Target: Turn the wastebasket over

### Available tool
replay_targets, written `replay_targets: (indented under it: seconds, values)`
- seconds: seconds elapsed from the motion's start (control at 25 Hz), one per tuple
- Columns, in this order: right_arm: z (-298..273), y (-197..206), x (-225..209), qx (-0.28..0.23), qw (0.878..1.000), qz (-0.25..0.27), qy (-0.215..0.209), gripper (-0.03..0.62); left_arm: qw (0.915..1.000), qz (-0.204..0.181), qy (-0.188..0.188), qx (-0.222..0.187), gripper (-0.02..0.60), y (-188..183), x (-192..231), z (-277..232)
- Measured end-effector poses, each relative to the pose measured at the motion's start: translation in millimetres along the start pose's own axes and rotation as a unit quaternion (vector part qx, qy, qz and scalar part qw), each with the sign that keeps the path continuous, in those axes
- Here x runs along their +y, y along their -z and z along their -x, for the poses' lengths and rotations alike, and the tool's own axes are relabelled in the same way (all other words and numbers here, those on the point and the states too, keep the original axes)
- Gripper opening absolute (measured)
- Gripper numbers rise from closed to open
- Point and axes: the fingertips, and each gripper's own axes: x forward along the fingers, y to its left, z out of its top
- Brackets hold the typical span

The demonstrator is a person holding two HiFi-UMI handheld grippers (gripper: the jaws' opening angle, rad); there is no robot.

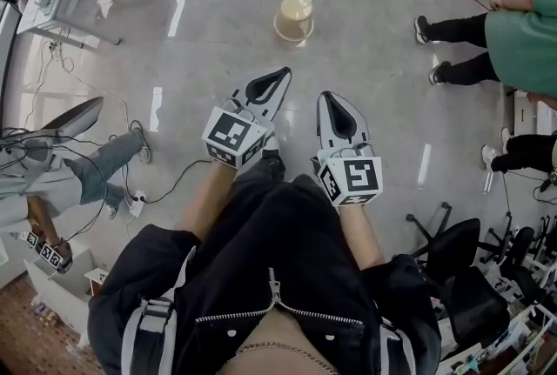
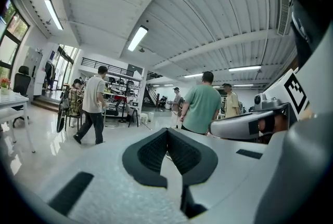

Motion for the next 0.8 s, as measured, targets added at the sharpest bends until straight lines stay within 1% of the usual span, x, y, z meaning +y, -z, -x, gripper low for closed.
replay_targets:
  seconds: [0.12, 0.16, 0.28, 0.32, 0.52, 0.64, 0.8]
  values:
    - [1.4, -2.6, -3.9, -0.004, 1.0, 0.0, 0.006, 0.011, 1.0, -0.001, 0.003, -0.001, 0.005, -3.0, -2.5, -4.2]
    - [-8.1, -5.7, -4.4, -0.002, 1.0, -0.001, 0.008, 0.011, 1.0, 0.001, 0.005, 0.0, 0.004, -5.8, 7.0, -8.3]
    - [-58.6, -20.1, 1.5, 0.003, 1.0, -0.007, 0.015, 0.011, 0.9999, 0.007, 0.01, 0.006, 0.003, -16.2, 60.1, -20.5]
    - [-66.6, -21.1, 0.4, 0.005, 1.0, -0.007, 0.019, 0.011, 0.9998, 0.009, 0.013, 0.007, 0.005, -15.9, 68.1, -24.1]
    - [-55.4, -11.4, -25.8, 0.007, 0.999, -0.008, 0.033, 0.011, 0.9996, 0.014, 0.025, 0.008, 0.003, -2.6, 48.4, -44.5]
    - [-53.6, -12.4, -44.9, 0.008, 0.999, -0.01, 0.034, 0.011, 0.9995, 0.017, 0.025, 0.011, 0.003, -0.9, 40.9, -61.1]
    - [-68.7, -14.2, -73.2, 0.008, 0.999, -0.017, 0.027, 0.011, 0.9996, 0.017, 0.018, 0.016, 0.005, -0.3, 45.6, -89.7]
